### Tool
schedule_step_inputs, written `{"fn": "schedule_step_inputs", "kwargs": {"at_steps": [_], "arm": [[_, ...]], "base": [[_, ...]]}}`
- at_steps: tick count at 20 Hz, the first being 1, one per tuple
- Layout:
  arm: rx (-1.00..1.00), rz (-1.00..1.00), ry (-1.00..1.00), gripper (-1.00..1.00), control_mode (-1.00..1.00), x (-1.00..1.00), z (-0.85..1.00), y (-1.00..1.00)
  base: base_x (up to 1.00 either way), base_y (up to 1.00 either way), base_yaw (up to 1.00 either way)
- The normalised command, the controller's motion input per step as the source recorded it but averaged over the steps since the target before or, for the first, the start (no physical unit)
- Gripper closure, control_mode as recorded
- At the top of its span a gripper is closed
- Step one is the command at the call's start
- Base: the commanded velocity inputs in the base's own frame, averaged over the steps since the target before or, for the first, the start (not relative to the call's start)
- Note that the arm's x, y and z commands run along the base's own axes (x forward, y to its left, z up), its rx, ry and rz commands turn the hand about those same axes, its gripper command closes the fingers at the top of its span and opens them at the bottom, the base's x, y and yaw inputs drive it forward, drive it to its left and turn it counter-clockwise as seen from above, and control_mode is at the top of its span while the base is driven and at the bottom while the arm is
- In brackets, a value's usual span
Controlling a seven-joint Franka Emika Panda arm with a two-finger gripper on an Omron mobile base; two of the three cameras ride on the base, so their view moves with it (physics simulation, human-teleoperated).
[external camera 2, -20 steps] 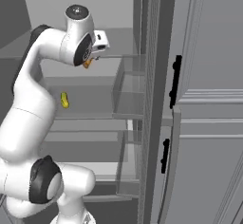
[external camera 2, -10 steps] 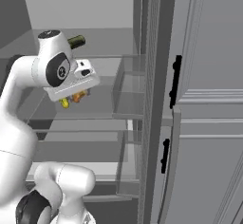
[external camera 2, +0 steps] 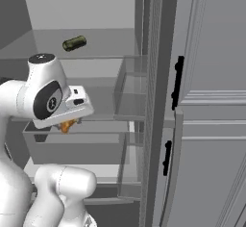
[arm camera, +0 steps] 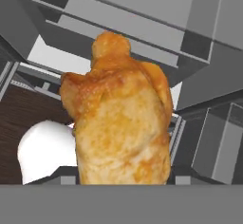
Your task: Place one cucumber and one chicken drumstick in each tupperware on the nearby counter, to pack two identical lunches.
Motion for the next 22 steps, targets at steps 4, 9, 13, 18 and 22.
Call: {"fn": "schedule_step_inputs", "kwargs": {"at_steps": [4,9,13,18,22], "arm": [[0.00,0.00,0.26,1.00,-1.00,-0.65,-0.25,0.00],[0.00,0.00,0.13,1.00,-1.00,-0.59,-0.52,0.00],[0.00,0.00,0.05,1.00,-1.00,-0.38,-0.14,0.00],[0.01,0.00,0.00,1.00,1.00,-0.25,0.00,-0.02],[0.00,0.00,0.00,1.00,1.00,0.00,0.00,0.00]], "base": [[0.00,0.00,0.00],[0.00,0.00,0.00],[0.00,0.00,0.00],[-0.60,-0.12,0.00],[-1.00,-0.28,-0.02]]}}
